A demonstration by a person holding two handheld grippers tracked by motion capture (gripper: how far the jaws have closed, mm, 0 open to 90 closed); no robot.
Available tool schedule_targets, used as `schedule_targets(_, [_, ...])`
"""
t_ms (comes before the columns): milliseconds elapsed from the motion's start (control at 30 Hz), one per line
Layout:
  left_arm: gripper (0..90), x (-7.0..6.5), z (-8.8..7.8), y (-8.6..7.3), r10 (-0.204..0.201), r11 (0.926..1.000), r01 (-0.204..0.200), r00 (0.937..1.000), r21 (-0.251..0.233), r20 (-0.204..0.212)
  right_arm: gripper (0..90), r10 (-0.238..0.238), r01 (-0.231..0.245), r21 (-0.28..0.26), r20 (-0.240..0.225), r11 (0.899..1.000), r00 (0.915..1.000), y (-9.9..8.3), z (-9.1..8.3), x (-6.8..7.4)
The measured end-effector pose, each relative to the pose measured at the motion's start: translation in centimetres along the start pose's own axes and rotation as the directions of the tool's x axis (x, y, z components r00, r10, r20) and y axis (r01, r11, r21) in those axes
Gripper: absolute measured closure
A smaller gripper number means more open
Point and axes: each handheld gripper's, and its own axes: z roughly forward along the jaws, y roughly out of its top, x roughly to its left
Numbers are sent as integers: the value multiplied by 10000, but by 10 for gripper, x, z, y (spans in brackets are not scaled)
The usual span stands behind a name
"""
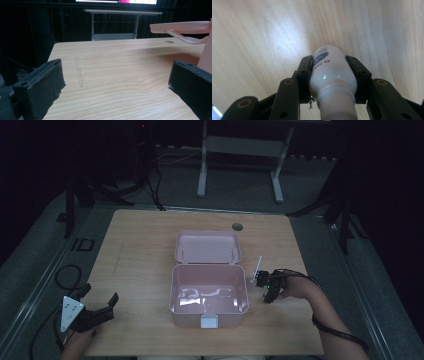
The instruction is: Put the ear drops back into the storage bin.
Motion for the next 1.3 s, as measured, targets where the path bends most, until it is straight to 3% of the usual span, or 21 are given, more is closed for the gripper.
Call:
schedule_targets(133, [4,0,0,0,18,10000,-18,10000,12,-1,595,-1010,1011,-37,262,9949,9945,-3,-2,9])
schedule_targets(300, [4,0,0,0,38,10000,-38,10000,12,-7,595,-1778,1771,207,371,9840,9834,-7,-6,16])
schedule_targets(400, [4,0,0,0,38,10000,-38,10000,21,-10,595,-2295,2293,100,466,9733,9722,-9,-9,22])
schedule_targets(433, [4,0,0,0,36,10000,-36,10000,22,-13,595,-2598,2597,97,605,9656,9638,-10,-9,24])
schedule_targets(533, [4,0,0,0,51,10000,-51,10000,23,-16,595,-3066,3063,131,545,9518,9503,-11,-11,30])
schedule_targets(667, [4,0,0,0,52,10000,-52,10000,32,-21,595,-3388,3370,395,584,9407,9390,-12,-12,35])
schedule_targets(967, [4,0,0,0,60,10000,-60,10000,39,-24,595,-3724,3708,384,462,9279,9269,-12,-25,45])
schedule_targets(1300, [4,0,0,0,65,10000,-65,10000,51,-38,595,-3568,3555,434,259,9337,9338,-8,-48,56])
